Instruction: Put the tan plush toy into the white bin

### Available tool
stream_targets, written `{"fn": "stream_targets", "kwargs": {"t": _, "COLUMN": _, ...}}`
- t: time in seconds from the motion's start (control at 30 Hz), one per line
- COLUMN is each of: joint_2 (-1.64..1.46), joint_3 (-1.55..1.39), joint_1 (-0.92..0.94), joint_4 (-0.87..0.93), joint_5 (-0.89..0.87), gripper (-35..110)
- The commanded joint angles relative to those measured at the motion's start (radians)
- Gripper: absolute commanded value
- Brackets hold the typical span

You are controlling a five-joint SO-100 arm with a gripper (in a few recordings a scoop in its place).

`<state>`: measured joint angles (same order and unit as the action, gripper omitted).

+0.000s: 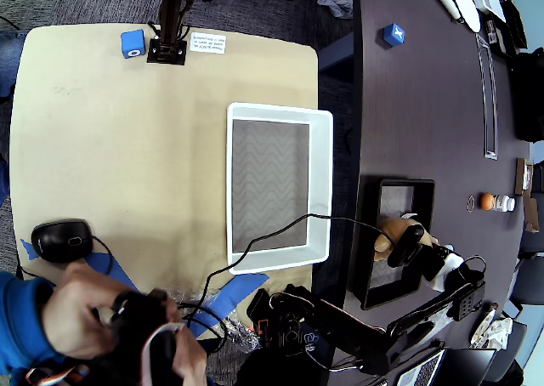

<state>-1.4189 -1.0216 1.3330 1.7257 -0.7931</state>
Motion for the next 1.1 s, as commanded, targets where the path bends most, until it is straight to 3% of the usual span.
{"fn": "stream_targets", "kwargs": {"t": 0.0, "joint_2": -0.112, "joint_3": 0.057, "joint_1": 0.012, "joint_4": 0.014, "joint_5": -0.005, "gripper": 0}}
{"fn": "stream_targets", "kwargs": {"t": 0.27, "joint_2": -0.291, "joint_3": 0.064, "joint_1": -0.005, "joint_4": 0.015, "joint_5": 0.005, "gripper": 0}}
{"fn": "stream_targets", "kwargs": {"t": 0.57, "joint_2": -0.489, "joint_3": 0.058, "joint_1": -0.129, "joint_4": 0.017, "joint_5": 0.147, "gripper": 0}}
{"fn": "stream_targets", "kwargs": {"t": 1.07, "joint_2": -0.758, "joint_3": -0.204, "joint_1": -0.707, "joint_4": 0.018, "joint_5": 0.459, "gripper": 0}}
